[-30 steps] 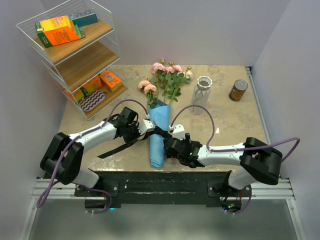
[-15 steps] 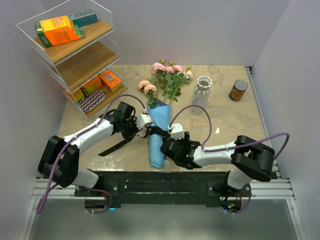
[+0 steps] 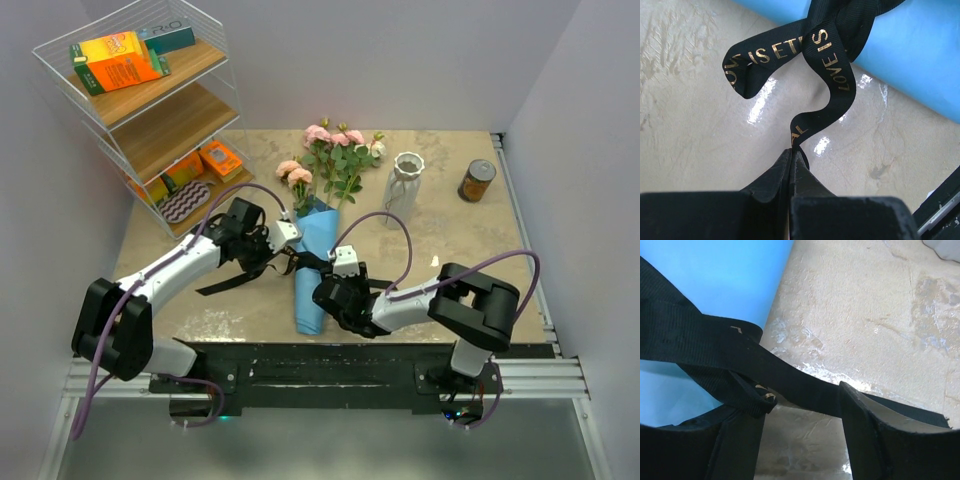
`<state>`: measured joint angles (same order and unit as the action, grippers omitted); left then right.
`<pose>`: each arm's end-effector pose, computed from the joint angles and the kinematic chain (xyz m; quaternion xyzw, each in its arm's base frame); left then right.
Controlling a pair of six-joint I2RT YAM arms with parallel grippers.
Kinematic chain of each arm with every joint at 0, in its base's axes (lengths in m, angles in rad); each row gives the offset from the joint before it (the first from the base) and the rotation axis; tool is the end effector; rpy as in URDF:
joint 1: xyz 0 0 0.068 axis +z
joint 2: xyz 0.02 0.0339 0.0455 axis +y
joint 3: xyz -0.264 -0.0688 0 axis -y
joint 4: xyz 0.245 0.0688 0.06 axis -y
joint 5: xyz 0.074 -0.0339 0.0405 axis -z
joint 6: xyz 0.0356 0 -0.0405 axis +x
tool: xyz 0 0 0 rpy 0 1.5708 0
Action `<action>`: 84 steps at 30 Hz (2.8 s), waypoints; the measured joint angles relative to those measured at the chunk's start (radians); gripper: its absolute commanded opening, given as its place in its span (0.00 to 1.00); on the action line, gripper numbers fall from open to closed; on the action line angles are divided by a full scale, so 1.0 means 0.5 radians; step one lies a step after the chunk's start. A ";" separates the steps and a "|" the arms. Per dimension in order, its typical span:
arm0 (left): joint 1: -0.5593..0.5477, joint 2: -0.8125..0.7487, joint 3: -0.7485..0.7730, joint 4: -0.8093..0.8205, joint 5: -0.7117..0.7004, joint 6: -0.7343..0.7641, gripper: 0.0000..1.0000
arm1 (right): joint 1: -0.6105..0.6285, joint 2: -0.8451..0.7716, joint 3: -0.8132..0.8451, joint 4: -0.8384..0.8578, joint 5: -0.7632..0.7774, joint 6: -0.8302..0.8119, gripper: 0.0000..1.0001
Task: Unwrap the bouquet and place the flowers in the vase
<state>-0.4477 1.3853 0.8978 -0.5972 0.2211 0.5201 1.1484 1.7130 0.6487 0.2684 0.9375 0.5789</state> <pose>0.2370 -0.1225 0.2151 0.4723 0.8416 -0.0984 0.2429 0.1472 0.2575 0.1218 -0.0682 0.8407 -0.0155 0.5370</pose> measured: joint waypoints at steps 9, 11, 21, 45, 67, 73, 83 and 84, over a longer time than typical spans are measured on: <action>0.042 -0.004 0.000 -0.037 -0.001 -0.005 0.00 | -0.021 -0.150 -0.107 -0.040 -0.031 -0.036 0.00; 0.062 -0.011 0.018 -0.072 0.001 -0.008 0.00 | -0.021 -0.322 -0.148 -0.120 -0.027 -0.019 0.00; 0.303 -0.082 0.497 -0.304 0.063 -0.060 0.00 | -0.022 -1.214 -0.120 -0.532 0.008 0.064 0.00; 1.241 -0.446 0.433 -0.462 -0.211 0.301 0.99 | -0.891 -1.721 0.432 -2.232 0.239 0.635 0.99; 0.278 0.182 0.710 -0.378 0.987 0.146 0.95 | -0.964 -1.901 0.634 -1.864 -0.360 -0.101 0.60; 0.266 0.597 0.760 -0.241 1.099 0.192 0.96 | -0.964 -2.023 0.634 -1.698 -0.624 -0.257 0.63; 0.280 1.048 1.059 -0.198 1.272 0.315 0.93 | -0.964 -1.984 0.635 -1.572 -0.862 -0.386 0.62; 0.281 1.062 1.072 -0.198 1.274 0.317 0.93 | -0.964 -1.981 0.635 -1.563 -0.873 -0.394 0.61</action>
<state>-0.3073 1.9163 1.4338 -0.6960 0.8581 0.6785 0.6662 0.7227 0.9661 -0.5133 0.5011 0.3817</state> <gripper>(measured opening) 0.947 0.636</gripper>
